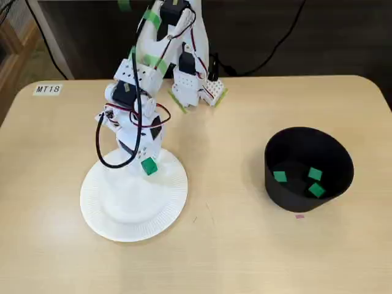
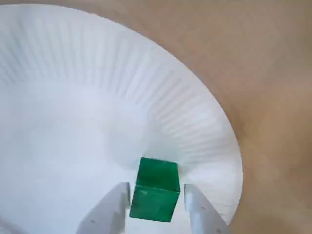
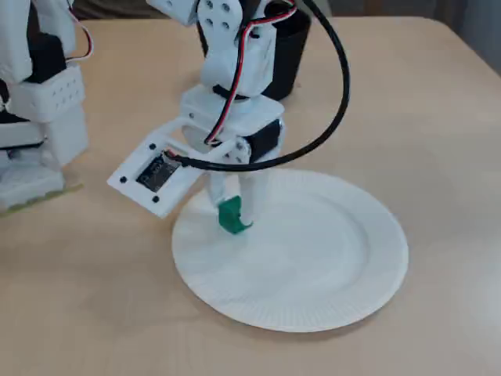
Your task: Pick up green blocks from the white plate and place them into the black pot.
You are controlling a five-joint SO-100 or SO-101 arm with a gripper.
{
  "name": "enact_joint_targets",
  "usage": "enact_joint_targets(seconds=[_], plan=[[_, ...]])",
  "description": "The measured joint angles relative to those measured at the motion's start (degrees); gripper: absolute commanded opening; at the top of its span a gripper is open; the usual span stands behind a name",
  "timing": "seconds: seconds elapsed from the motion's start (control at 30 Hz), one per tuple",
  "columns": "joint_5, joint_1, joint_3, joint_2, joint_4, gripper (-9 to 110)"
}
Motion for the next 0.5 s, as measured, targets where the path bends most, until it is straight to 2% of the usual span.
enact_joint_targets(seconds=[0.33,0.5], plan=[[-1.93,-0.44,-5.01,-0.62,-3.25,-2],[-5.19,-2.55,-9.84,3.52,-9.23,-2]])
